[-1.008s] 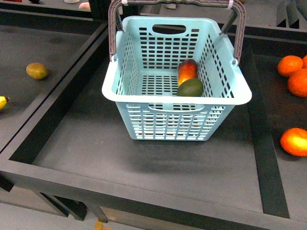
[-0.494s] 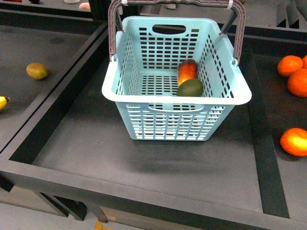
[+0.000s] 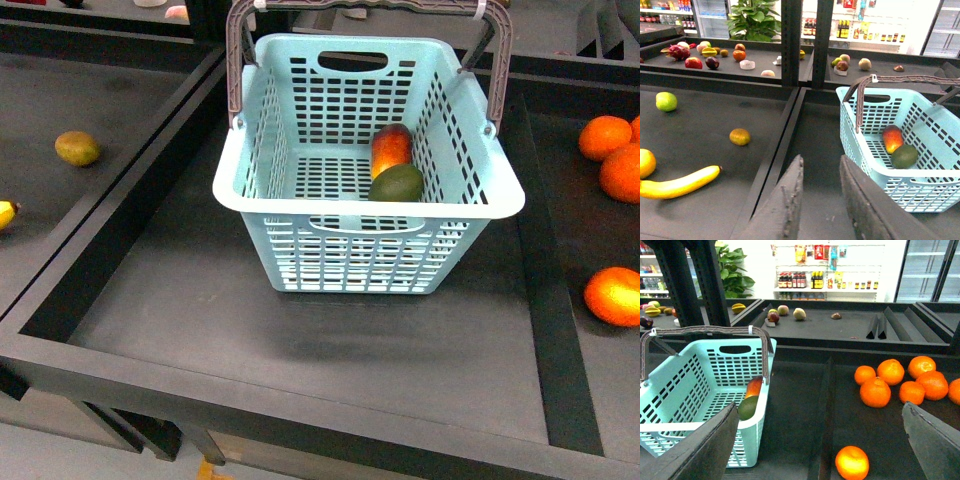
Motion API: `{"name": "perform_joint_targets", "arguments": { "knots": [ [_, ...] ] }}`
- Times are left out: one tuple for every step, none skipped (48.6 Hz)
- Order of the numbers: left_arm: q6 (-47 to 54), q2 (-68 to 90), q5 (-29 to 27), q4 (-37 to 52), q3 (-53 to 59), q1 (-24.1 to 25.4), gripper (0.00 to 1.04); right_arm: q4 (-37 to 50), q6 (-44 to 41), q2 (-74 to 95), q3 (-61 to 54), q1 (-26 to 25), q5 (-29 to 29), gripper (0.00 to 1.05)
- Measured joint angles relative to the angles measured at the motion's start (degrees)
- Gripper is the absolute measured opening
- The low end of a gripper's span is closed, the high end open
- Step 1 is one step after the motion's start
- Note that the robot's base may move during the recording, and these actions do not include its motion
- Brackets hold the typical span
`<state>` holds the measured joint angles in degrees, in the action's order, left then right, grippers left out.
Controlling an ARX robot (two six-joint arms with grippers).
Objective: Pick mango and avocado into basket
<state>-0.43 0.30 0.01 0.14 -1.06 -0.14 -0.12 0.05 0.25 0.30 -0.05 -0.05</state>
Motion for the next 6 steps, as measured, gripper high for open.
{"name": "perform_joint_targets", "arguments": {
  "knots": [
    [0.0,-0.02,0.0,0.0,0.0,0.0,0.32,0.0,0.0,0.0,0.0,0.0,0.0,0.97],
    [0.0,-0.02,0.0,0.0,0.0,0.0,0.37,0.0,0.0,0.0,0.0,0.0,0.0,0.97],
    [0.0,-0.04,0.0,0.0,0.0,0.0,0.44,0.0,0.0,0.0,0.0,0.0,0.0,0.97],
    [0.0,-0.02,0.0,0.0,0.0,0.0,0.48,0.0,0.0,0.0,0.0,0.0,0.0,0.97],
    [0.0,-0.02,0.0,0.0,0.0,0.0,0.52,0.0,0.0,0.0,0.0,0.0,0.0,0.97],
    [0.0,-0.02,0.0,0.0,0.0,0.0,0.55,0.0,0.0,0.0,0.0,0.0,0.0,0.97]
  ]
}}
